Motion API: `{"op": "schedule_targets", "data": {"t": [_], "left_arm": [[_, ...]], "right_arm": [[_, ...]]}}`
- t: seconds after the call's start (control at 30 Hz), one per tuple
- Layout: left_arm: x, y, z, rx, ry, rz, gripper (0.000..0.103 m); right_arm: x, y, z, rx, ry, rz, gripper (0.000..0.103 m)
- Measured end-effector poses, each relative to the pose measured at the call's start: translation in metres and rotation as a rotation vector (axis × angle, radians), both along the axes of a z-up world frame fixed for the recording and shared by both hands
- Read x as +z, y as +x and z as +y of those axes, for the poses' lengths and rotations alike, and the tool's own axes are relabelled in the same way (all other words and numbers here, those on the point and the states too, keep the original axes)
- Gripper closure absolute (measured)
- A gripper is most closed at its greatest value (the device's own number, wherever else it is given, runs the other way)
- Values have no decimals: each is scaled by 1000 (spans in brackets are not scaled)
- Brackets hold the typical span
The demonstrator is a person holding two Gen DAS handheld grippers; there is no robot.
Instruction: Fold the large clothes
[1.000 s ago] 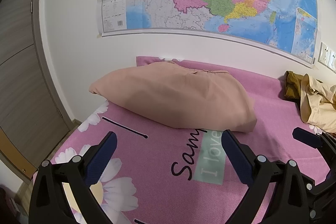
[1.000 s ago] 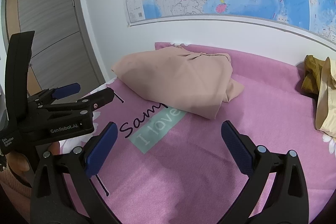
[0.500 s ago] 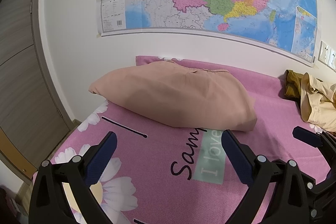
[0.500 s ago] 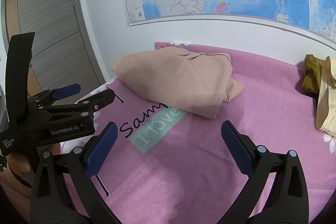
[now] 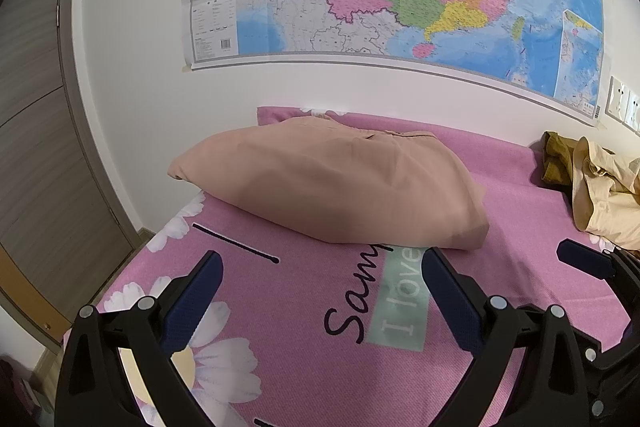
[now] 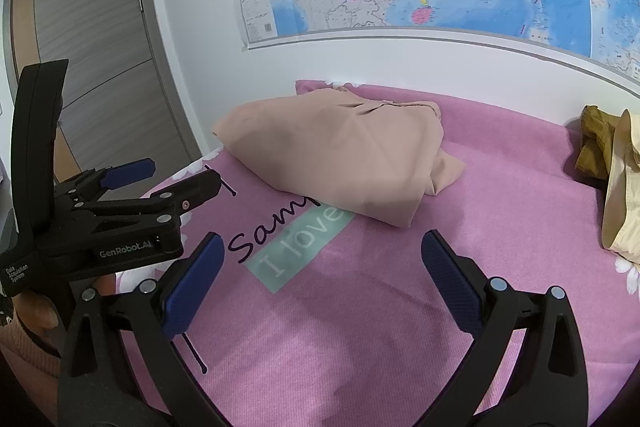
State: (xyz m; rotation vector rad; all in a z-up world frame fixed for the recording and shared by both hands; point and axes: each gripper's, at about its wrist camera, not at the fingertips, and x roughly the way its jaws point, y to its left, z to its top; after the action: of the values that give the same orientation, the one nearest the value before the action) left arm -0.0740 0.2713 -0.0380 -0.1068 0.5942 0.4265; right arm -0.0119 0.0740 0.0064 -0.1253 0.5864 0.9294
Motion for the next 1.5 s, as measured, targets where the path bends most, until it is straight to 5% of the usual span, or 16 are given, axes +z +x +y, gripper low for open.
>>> {"op": "schedule_targets", "data": {"t": [1.5], "left_arm": [[-3,-1,-4,0,8,12,7]], "right_arm": [[-2,-2,-3,4,16,10,6]]}}
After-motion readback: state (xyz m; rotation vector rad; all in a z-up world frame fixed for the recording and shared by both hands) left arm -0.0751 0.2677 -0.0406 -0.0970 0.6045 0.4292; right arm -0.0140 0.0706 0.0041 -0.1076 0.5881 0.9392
